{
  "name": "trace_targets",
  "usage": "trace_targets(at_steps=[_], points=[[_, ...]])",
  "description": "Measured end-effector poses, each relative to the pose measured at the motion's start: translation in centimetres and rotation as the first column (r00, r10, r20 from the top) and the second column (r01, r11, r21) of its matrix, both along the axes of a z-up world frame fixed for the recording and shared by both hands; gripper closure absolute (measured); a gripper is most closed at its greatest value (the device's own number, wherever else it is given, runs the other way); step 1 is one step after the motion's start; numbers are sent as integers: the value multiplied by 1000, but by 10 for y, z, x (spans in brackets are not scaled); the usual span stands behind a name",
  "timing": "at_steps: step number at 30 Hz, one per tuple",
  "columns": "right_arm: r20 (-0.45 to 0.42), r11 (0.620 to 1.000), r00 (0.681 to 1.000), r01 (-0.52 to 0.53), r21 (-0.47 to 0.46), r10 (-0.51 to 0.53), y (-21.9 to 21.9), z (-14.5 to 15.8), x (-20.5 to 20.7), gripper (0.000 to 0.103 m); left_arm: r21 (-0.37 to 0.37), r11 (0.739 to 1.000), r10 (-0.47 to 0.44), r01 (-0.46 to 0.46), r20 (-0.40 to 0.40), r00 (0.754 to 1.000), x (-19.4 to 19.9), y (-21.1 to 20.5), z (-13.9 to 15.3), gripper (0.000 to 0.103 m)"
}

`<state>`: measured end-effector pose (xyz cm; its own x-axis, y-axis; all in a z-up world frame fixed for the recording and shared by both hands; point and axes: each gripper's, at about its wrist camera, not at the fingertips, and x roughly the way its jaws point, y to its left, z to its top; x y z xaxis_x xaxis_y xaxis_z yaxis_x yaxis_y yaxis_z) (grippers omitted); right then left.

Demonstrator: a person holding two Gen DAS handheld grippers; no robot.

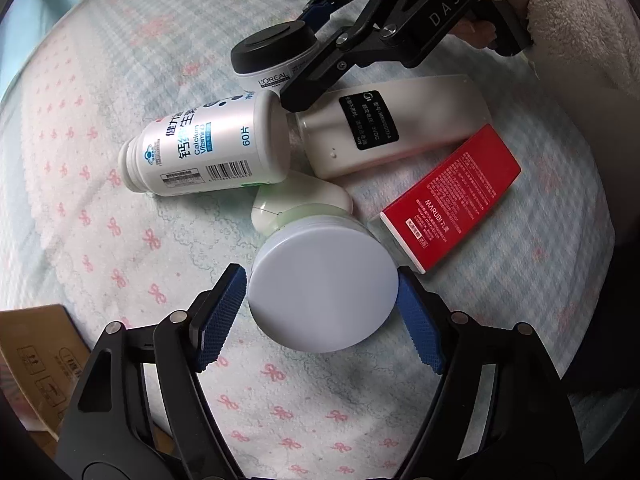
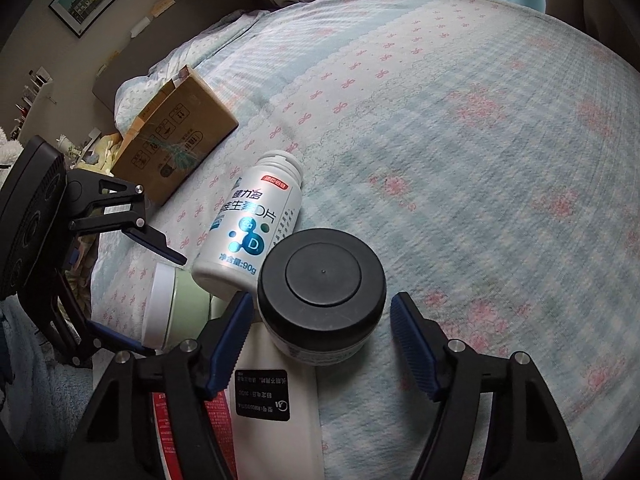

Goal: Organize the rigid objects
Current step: 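Grasp the pale green jar with the left tool while the right grasps the black-lid jar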

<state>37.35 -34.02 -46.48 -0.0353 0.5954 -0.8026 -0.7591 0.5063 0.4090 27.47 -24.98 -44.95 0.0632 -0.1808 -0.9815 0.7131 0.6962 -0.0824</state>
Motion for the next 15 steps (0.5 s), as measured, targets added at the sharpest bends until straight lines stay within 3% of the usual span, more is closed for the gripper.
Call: trace_targets(at_steps=[8,15], points=[[-8,1000,1000,-15,13,15,3,-1,-1,42,69,998,8,-10,27,1000,9,-29,-11,35],[-24,999,1000,16,35,-15,0,-3,3,50,40,998,43,-45,31,999,7,-24,-10,35]])
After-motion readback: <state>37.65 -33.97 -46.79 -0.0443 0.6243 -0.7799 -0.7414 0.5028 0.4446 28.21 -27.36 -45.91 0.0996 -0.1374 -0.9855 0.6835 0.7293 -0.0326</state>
